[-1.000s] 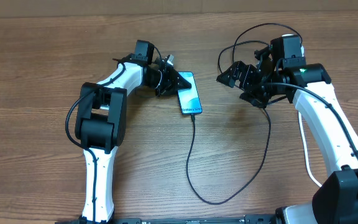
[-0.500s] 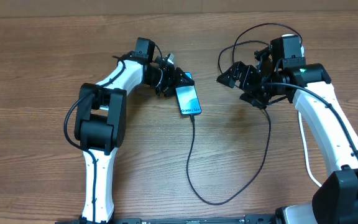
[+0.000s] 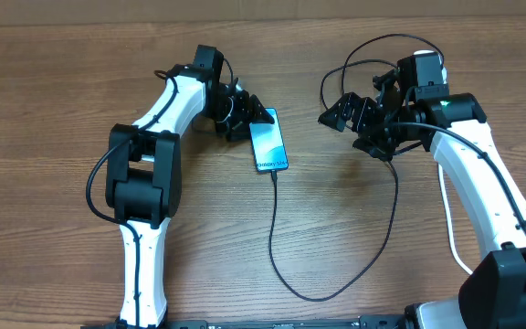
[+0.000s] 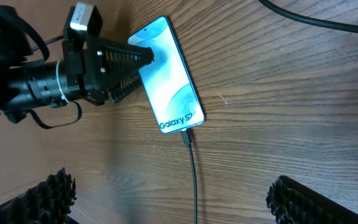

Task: Plug charger to phone and switch on socket
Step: 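Open the left gripper and lift it away from the phone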

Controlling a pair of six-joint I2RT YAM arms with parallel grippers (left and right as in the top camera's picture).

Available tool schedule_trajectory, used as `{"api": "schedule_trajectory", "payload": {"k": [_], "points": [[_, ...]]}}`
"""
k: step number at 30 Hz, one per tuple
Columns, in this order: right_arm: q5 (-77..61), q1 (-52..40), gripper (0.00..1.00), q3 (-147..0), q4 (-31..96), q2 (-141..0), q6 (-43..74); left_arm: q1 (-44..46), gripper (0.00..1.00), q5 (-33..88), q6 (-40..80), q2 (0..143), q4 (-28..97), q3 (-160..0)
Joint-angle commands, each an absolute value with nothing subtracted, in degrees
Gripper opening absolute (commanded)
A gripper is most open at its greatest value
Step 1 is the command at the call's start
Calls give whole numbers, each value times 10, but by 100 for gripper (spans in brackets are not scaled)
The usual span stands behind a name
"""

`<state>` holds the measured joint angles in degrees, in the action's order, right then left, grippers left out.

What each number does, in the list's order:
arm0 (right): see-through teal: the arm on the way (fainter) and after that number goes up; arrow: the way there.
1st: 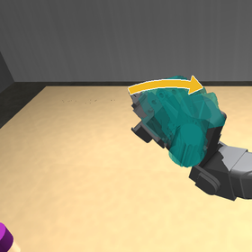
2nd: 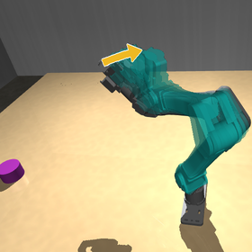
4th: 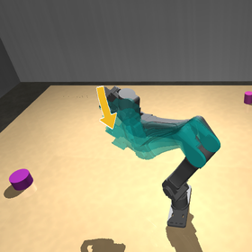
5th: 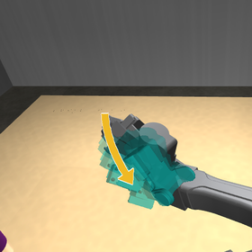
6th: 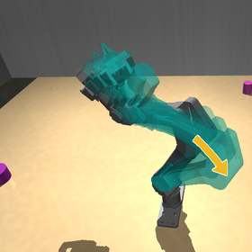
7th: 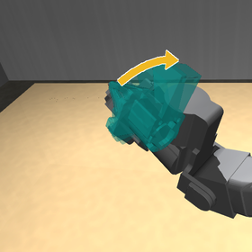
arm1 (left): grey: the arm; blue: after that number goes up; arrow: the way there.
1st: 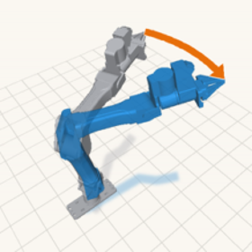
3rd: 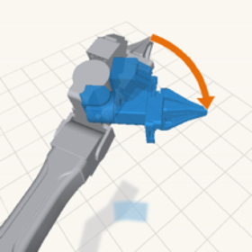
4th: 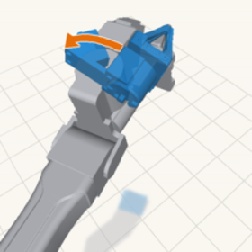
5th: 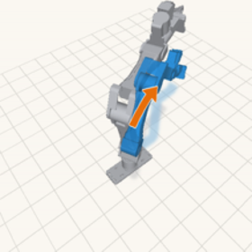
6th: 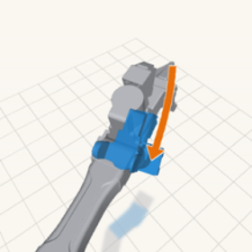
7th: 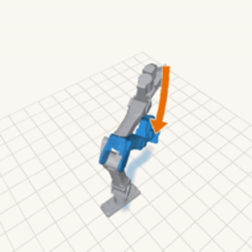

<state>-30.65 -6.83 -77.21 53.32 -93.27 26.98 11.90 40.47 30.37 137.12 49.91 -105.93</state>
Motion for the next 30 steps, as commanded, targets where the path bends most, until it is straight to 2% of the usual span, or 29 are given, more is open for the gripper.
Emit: {"api": "schedule_trajectory", "payload": {"k": [1, 8, 18, 25, 28, 30], "points": [[-309, -67, 100, -771, 533, -935, 265, 111, 60, 233, 307, 1399, 514, -1053], [-309, -67, 100, -771, 533, -935, 259, 109, 58, 234, 291, 1399, 541, -1066], [-296, -67, 100, -771, 540, -935, 250, 100, 52, 223, 253, 1351, 658, -1178], [-291, -67, 100, -771, 542, -935, 250, 98, 60, 177, 231, 1217, 701, -1215], [-284, -67, 100, -771, 542, -935, 250, 98, 67, 138, 231, 1149, 717, -1215], [-283, -67, 100, -771, 542, -935, 250, 98, 76, 104, 231, 1105, 735, -1215]]}}
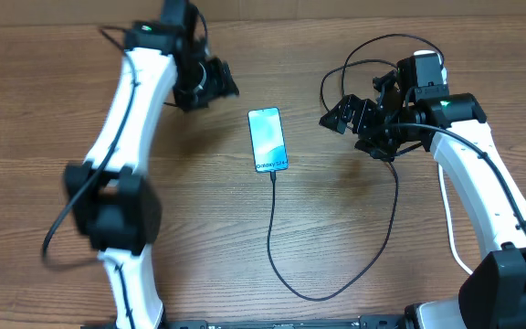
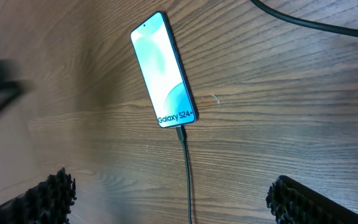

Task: Plug charger to phone and switch on socket
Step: 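Open the left gripper and lift it away from the phone, then move the right gripper toward the white power strip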

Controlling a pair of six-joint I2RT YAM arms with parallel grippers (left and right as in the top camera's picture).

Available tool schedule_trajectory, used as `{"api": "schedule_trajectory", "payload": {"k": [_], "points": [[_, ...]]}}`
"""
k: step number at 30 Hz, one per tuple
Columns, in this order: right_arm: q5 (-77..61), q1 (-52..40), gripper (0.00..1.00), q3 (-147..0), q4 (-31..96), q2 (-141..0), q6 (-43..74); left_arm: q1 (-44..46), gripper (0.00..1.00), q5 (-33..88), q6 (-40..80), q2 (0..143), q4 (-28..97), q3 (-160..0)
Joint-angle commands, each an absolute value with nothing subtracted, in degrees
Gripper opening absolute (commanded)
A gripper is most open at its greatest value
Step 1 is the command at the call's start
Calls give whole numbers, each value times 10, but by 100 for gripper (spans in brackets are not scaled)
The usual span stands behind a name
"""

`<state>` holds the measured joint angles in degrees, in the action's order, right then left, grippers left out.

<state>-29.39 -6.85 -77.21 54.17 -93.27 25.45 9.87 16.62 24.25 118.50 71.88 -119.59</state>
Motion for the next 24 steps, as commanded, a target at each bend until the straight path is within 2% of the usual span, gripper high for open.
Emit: {"api": "schedule_trajectory", "payload": {"k": [1, 3, 11, 24], "points": [[-283, -67, 100, -771, 542, -935, 250, 98, 81, 89, 231, 1086, 745, -1215], [-283, -67, 100, -771, 542, -935, 252, 98, 100, 66, 231, 1057, 764, -1215], [-288, -67, 100, -771, 542, -935, 255, 98, 100, 21, 231, 1029, 826, -1214], [-283, -67, 100, -772, 544, -935, 252, 98, 100, 21, 231, 1049, 834, -1211]]}}
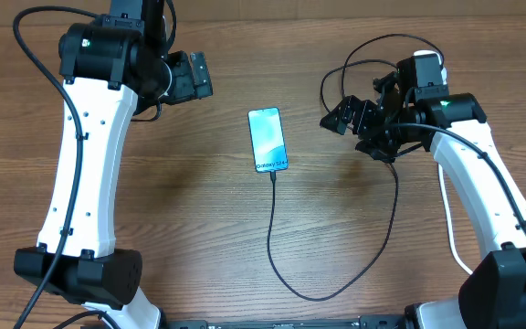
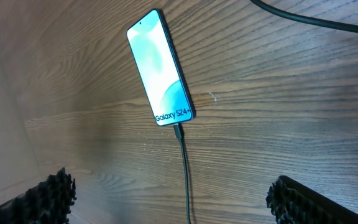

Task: Plug charger to phone and switch on socket
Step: 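Move the right gripper toward the white power strip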

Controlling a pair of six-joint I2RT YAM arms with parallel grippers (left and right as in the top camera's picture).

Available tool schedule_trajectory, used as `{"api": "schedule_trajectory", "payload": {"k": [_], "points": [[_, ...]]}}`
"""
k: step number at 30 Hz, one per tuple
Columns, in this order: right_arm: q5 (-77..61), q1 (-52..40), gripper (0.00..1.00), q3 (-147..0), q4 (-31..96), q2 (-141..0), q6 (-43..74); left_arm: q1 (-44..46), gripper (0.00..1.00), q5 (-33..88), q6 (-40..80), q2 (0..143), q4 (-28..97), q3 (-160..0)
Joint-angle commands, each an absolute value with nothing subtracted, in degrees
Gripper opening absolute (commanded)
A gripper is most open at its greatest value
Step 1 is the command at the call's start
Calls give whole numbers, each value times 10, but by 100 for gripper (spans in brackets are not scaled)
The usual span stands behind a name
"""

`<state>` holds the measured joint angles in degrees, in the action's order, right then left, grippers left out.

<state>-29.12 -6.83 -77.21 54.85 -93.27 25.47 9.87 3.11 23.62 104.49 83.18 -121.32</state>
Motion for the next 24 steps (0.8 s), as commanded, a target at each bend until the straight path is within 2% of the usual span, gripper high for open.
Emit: {"api": "schedule_trajectory", "payload": {"k": [1, 11, 19, 20, 21, 22, 24], "points": [[-273, -66, 100, -774, 544, -935, 252, 98, 100, 21, 231, 1049, 834, -1211], [-95, -27, 100, -905, 624, -935, 250, 98, 100, 21, 231, 1049, 833, -1211], [85, 32, 100, -967, 586, -937, 250, 98, 100, 19, 231, 1049, 833, -1211], [88, 41, 96, -967, 579, -941, 250, 98, 100, 19, 231, 1049, 833, -1211], [86, 52, 84, -967, 572, -946, 250, 98, 100, 19, 231, 1049, 833, -1211], [80, 63, 62, -967, 566, -954, 250, 98, 100, 19, 231, 1049, 833, -1211], [65, 81, 44, -967, 558, -967, 249, 98, 100, 19, 231, 1049, 833, -1211]]}}
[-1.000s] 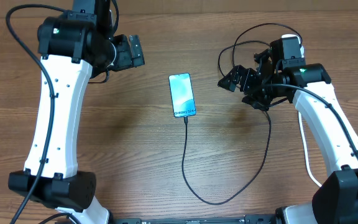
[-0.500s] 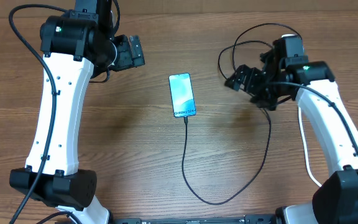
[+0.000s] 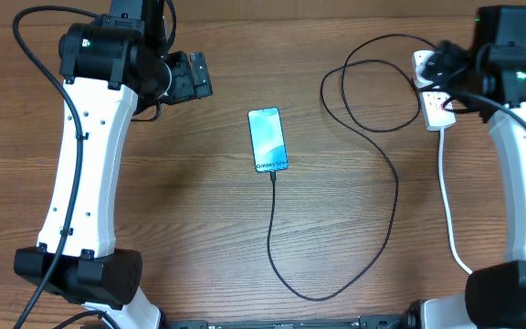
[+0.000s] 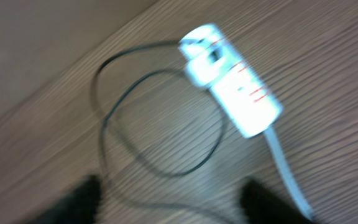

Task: Plug charger to phone and switch on socket
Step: 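Move the right gripper toward the white power strip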

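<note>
The phone (image 3: 268,139) lies face up mid-table with its screen lit. The black charger cable (image 3: 273,179) is plugged into its near end, runs toward me, loops right and back up to the white socket strip (image 3: 435,105), which is blurred in the right wrist view (image 4: 232,81). A white adapter (image 3: 423,62) sits at the strip's far end. My right gripper (image 3: 447,68) hovers over the strip, open and holding nothing (image 4: 173,205). My left gripper (image 3: 190,78) hangs raised at the back left, far from the phone.
The cable forms overlapping loops (image 3: 363,87) left of the strip. A white lead (image 3: 444,192) runs from the strip toward the table's near right edge. The wooden table (image 3: 199,228) stretches round the phone.
My right gripper has moved from mid-right of the table, where it faced the phone, to the back right over the socket strip. The left arm, phone and cable have not moved.
First my left gripper was at the phone's far left edge, with the cable plugged in. Then it was away at the back left and the phone lay straighter. It stayed raised there. Now my right gripper is over the socket strip.
</note>
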Controlling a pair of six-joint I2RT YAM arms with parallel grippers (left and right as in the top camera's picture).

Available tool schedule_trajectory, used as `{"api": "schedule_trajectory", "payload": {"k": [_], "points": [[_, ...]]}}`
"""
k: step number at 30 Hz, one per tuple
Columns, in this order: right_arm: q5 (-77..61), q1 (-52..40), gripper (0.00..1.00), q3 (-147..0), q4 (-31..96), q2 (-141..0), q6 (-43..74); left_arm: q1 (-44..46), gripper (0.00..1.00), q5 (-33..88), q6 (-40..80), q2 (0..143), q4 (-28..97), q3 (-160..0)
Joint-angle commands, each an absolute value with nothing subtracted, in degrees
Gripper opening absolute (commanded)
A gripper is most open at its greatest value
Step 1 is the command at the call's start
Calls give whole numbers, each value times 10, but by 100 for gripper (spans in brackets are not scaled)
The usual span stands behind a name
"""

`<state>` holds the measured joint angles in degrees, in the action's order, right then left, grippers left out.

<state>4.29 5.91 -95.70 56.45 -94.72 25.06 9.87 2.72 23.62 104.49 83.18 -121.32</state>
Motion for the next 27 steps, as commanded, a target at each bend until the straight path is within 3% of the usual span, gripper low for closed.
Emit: {"api": "schedule_trajectory", "payload": {"k": [1, 4, 6, 7, 11, 13, 19, 27], "points": [[51, 90, 39, -969, 554, -976, 241, 98, 100, 19, 231, 1049, 833, -1211], [10, 110, 39, -972, 535, -995, 220, 98, 100, 19, 231, 1049, 832, -1211], [10, 119, 46, -973, 519, -1004, 220, 98, 100, 19, 231, 1049, 831, -1211], [14, 125, 51, -973, 508, -1011, 220, 98, 100, 19, 231, 1049, 831, -1211], [90, 149, 90, -972, 424, -1065, 219, 98, 100, 19, 231, 1049, 831, -1211], [117, 152, 99, -972, 398, -1083, 203, 98, 100, 19, 231, 1049, 831, -1211], [121, 152, 100, -972, 332, -1157, 56, 98, 100, 19, 231, 1049, 827, -1211], [180, 156, 100, -971, 328, -1207, 62, 98, 100, 19, 231, 1049, 820, -1211]]}}
